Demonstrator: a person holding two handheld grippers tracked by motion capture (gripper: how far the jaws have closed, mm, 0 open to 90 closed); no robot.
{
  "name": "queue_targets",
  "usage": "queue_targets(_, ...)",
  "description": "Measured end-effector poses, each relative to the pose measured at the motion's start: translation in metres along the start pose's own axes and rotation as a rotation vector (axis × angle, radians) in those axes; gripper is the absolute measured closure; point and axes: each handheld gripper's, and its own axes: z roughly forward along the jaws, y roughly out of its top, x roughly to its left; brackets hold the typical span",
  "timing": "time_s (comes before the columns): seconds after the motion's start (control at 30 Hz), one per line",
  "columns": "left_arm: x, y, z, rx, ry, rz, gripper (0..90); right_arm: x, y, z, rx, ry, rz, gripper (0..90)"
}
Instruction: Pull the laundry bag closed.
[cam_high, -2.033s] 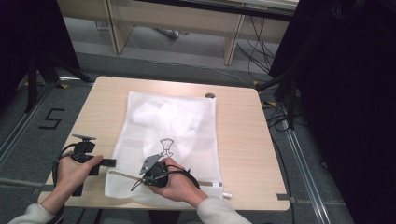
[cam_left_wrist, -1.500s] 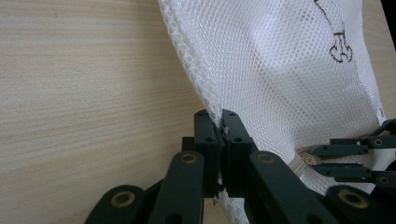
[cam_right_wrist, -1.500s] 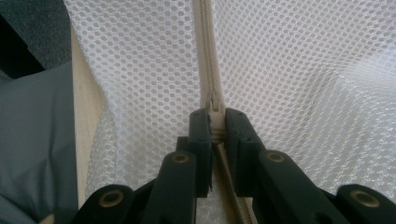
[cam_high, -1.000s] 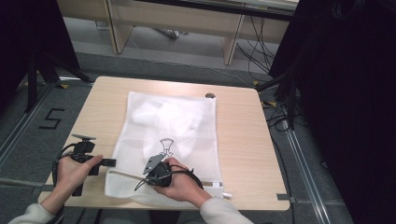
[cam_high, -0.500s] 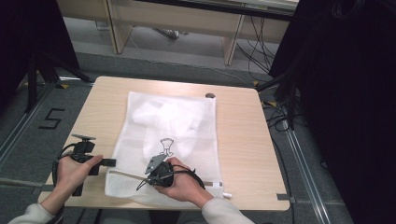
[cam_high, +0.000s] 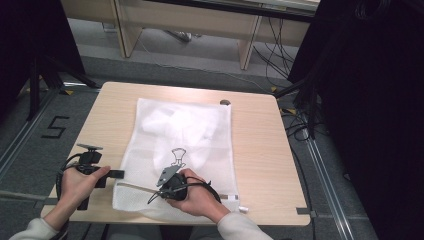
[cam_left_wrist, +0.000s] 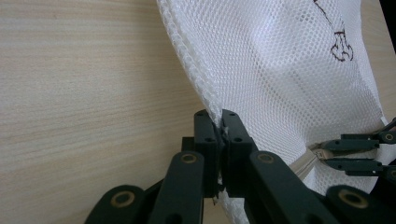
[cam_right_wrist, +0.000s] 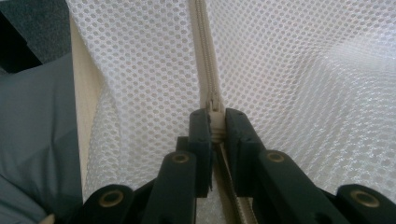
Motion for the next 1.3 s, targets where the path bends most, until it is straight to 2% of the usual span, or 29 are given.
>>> queue_targets(0.23, 0.0002, 0.0000, -0.0004, -0.003, 0.003, -0.001, 86.2, -0.0007, -0.0021, -0.0011, 0.008, -0.004, 0.004, 82.4)
queue_targets(0.3, -0.0001, 0.0000, -0.0003, -0.005, 0.002, -0.003, 86.2, -0.0016, -0.0017, -0.0010, 0.004, -0.001, -0.018, 82.4)
queue_targets(0.4, 0.0000, 0.0000, -0.0003, -0.003, 0.000, -0.002, 86.2, 0.0000, -0.0020, -0.0019, 0.013, 0.017, -0.003, 82.4)
queue_targets(0.53, 0.0003, 0.0000, -0.0005, -0.005, 0.000, -0.005, 86.2, -0.0024, -0.0024, -0.0027, 0.010, -0.001, -0.021, 82.4)
queue_targets(0.57, 0.0002, -0.0001, -0.0005, -0.006, 0.004, -0.003, 86.2, -0.0021, -0.0031, -0.0042, 0.015, -0.004, 0.007, 82.4)
queue_targets(0.6, 0.0002, 0.0000, -0.0005, -0.006, 0.001, -0.005, 86.2, -0.0020, -0.0039, -0.0038, 0.013, -0.009, 0.006, 82.4)
queue_targets(0.73, -0.0001, 0.0000, -0.0003, -0.005, 0.001, -0.004, 86.2, -0.0033, -0.0045, -0.0052, 0.005, -0.003, -0.011, 82.4)
queue_targets(1.3, 0.0009, 0.0000, -0.0003, -0.004, 0.004, -0.009, 86.2, -0.0061, -0.0100, -0.0091, 0.014, -0.011, -0.003, 82.4)
